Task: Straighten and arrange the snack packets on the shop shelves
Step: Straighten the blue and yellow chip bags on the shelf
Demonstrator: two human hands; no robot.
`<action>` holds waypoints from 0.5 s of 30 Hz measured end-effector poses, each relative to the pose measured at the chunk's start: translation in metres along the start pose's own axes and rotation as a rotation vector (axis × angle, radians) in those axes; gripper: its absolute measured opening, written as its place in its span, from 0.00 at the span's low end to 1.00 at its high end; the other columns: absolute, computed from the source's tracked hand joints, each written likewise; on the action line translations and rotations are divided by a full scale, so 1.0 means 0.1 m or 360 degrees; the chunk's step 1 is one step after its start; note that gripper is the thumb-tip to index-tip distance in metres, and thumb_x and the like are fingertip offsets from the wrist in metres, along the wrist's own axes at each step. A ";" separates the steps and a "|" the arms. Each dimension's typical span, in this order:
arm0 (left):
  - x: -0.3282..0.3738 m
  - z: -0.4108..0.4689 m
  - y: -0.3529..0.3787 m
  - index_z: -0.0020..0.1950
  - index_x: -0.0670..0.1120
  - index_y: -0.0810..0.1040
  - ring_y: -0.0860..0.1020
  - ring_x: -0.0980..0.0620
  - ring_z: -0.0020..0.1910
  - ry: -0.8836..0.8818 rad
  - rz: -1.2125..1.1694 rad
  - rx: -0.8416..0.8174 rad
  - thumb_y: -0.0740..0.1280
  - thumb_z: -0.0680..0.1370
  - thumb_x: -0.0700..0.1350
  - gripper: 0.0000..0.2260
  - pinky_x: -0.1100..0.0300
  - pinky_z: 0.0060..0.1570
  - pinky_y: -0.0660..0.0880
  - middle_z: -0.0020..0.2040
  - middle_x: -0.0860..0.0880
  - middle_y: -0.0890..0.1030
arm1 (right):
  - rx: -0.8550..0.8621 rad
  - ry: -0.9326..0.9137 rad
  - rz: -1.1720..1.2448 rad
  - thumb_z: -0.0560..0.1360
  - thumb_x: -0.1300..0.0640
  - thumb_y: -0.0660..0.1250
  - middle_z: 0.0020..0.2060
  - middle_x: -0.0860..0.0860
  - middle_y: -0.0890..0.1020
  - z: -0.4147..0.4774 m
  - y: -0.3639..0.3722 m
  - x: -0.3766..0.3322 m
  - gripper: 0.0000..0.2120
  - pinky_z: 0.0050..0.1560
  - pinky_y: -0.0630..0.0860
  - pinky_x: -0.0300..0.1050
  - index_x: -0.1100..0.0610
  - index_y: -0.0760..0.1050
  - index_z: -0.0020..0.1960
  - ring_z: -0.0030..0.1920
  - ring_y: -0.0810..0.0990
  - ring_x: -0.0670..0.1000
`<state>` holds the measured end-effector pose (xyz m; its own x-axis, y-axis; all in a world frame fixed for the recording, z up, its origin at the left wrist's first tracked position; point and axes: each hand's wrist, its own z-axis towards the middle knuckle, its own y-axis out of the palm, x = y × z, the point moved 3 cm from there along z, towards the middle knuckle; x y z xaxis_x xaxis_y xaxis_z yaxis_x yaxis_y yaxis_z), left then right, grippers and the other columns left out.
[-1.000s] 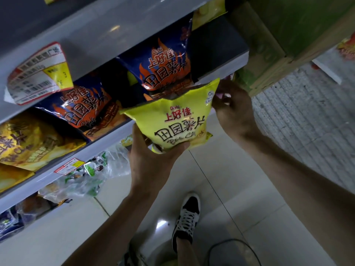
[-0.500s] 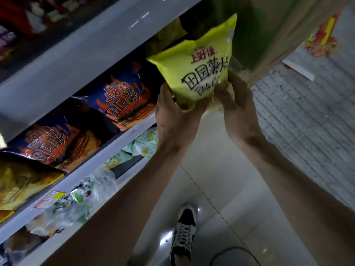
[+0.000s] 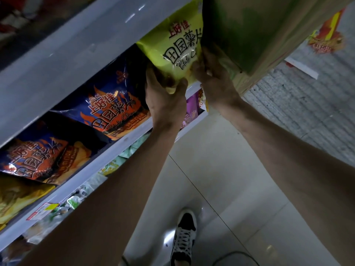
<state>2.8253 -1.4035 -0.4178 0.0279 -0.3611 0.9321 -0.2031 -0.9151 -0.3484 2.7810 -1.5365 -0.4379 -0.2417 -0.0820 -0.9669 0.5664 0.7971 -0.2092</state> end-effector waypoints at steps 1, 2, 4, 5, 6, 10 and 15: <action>0.00 0.00 0.00 0.79 0.44 0.69 0.82 0.52 0.60 0.0009 0.0004 -0.0018 0.78 0.70 0.42 0.38 0.50 0.63 0.81 0.65 0.48 0.82 | -0.0012 -0.0009 -0.0027 0.79 0.48 0.64 0.72 0.48 0.76 0.01 0.01 0.02 0.30 0.73 0.72 0.51 0.51 0.67 0.80 0.71 0.75 0.47; 0.01 0.00 0.00 0.80 0.44 0.68 0.81 0.51 0.64 0.0014 0.0009 -0.0032 0.78 0.69 0.41 0.40 0.49 0.64 0.81 0.67 0.47 0.81 | -0.0027 -0.0019 -0.0047 0.79 0.47 0.65 0.73 0.49 0.76 0.03 0.01 0.04 0.31 0.74 0.72 0.51 0.52 0.66 0.80 0.72 0.74 0.48; 0.04 0.01 0.00 0.81 0.44 0.67 0.80 0.50 0.67 0.0019 -0.0017 -0.0036 0.78 0.67 0.38 0.43 0.49 0.65 0.81 0.69 0.49 0.79 | -0.0044 -0.0026 -0.0052 0.79 0.47 0.66 0.73 0.49 0.76 0.08 0.02 0.05 0.31 0.73 0.73 0.54 0.52 0.66 0.80 0.72 0.74 0.49; 0.06 0.03 0.00 0.81 0.43 0.67 0.80 0.50 0.66 0.0036 -0.0041 -0.0028 0.77 0.67 0.36 0.42 0.48 0.64 0.81 0.69 0.49 0.79 | -0.0045 -0.0012 -0.0040 0.80 0.47 0.66 0.72 0.49 0.76 0.11 0.02 0.05 0.30 0.72 0.74 0.56 0.52 0.66 0.80 0.71 0.75 0.49; 0.08 0.05 -0.01 0.80 0.42 0.67 0.81 0.49 0.66 0.0057 -0.0057 -0.0023 0.76 0.67 0.35 0.41 0.47 0.63 0.82 0.68 0.47 0.80 | -0.0055 0.0003 -0.0031 0.80 0.48 0.66 0.72 0.48 0.76 0.14 0.03 0.04 0.29 0.72 0.74 0.56 0.52 0.66 0.79 0.70 0.75 0.49; 0.06 0.08 -0.02 0.81 0.42 0.65 0.81 0.51 0.64 -0.0032 -0.0010 -0.0070 0.74 0.69 0.31 0.41 0.52 0.64 0.81 0.66 0.49 0.80 | -0.0063 -0.0022 -0.0154 0.80 0.44 0.63 0.72 0.50 0.77 0.20 0.08 0.06 0.30 0.72 0.73 0.52 0.53 0.68 0.79 0.70 0.76 0.49; 0.02 -0.01 -0.02 0.82 0.45 0.63 0.78 0.55 0.61 -0.0148 0.0080 -0.0161 0.72 0.70 0.31 0.41 0.62 0.61 0.78 0.61 0.54 0.76 | -0.0144 0.0035 -0.0423 0.82 0.38 0.61 0.79 0.50 0.67 0.08 0.09 0.14 0.32 0.75 0.67 0.50 0.45 0.60 0.83 0.76 0.69 0.54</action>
<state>2.8248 -1.4022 -0.4149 0.1052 -0.4252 0.8990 -0.3038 -0.8745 -0.3781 2.7888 -1.5355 -0.4549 -0.3899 -0.2829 -0.8763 0.4083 0.7999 -0.4399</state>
